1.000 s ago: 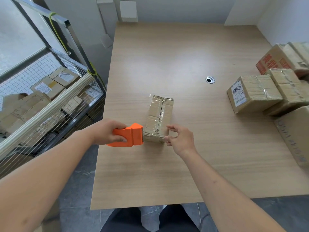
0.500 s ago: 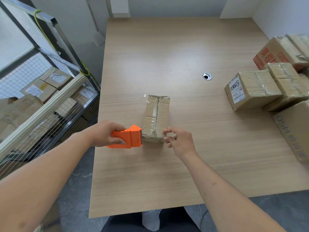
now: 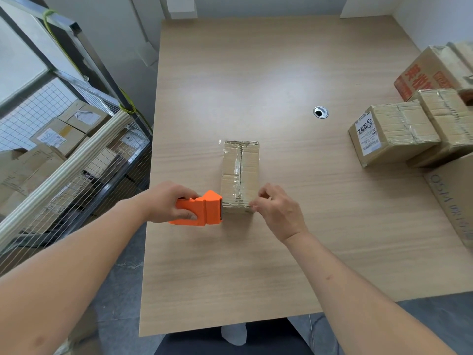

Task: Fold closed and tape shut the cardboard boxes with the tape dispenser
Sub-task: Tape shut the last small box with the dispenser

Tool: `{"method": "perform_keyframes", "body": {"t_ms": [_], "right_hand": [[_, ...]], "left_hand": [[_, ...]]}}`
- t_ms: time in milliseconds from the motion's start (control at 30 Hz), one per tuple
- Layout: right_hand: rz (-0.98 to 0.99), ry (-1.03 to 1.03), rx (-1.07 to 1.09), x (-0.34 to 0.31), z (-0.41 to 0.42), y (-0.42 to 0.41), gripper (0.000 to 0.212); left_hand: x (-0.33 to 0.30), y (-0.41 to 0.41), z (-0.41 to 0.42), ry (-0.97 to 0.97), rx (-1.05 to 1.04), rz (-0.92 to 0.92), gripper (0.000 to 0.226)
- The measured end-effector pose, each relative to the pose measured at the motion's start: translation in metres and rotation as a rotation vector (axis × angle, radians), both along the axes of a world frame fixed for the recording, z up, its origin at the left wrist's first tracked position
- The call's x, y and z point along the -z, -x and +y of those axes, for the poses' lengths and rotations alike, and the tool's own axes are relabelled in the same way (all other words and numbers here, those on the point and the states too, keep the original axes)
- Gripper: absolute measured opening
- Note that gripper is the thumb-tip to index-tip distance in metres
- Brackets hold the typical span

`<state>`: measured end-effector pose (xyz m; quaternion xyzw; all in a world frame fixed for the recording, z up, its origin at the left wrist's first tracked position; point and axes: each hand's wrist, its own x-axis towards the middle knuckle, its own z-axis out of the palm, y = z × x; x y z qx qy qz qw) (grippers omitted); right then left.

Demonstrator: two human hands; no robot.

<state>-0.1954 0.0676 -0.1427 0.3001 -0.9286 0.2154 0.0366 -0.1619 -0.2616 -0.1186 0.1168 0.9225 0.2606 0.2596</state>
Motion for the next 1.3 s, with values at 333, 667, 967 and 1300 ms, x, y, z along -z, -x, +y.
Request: {"method": "perform_keyframes", "body": {"t_ms": [333,667,967,1300], "right_hand": [[0.0,0.053,-0.087,-0.004,-0.002,0.004,0.04],[0.08,0.083,-0.076,0.012,-0.036,0.0,0.018],[0.059,-0.006,-0.069,0.005,-0.04,0.001,0.02],[-0.012,-0.036,-0.043,0.003,-0.045,0.0,0.024]], "left_hand": [[0.004,-0.002,0.009,-0.042,-0.084,-0.007,0.048],[0.011,-0.007,0.002,-0.13,-0.174,-0.03,0.052],[0.022,-0.014,-0.006,-0.222,-0.293,-0.111,0.069],[0.016,-0.002,-0.014,-0.102,-0.202,-0.198,0.047]]}}
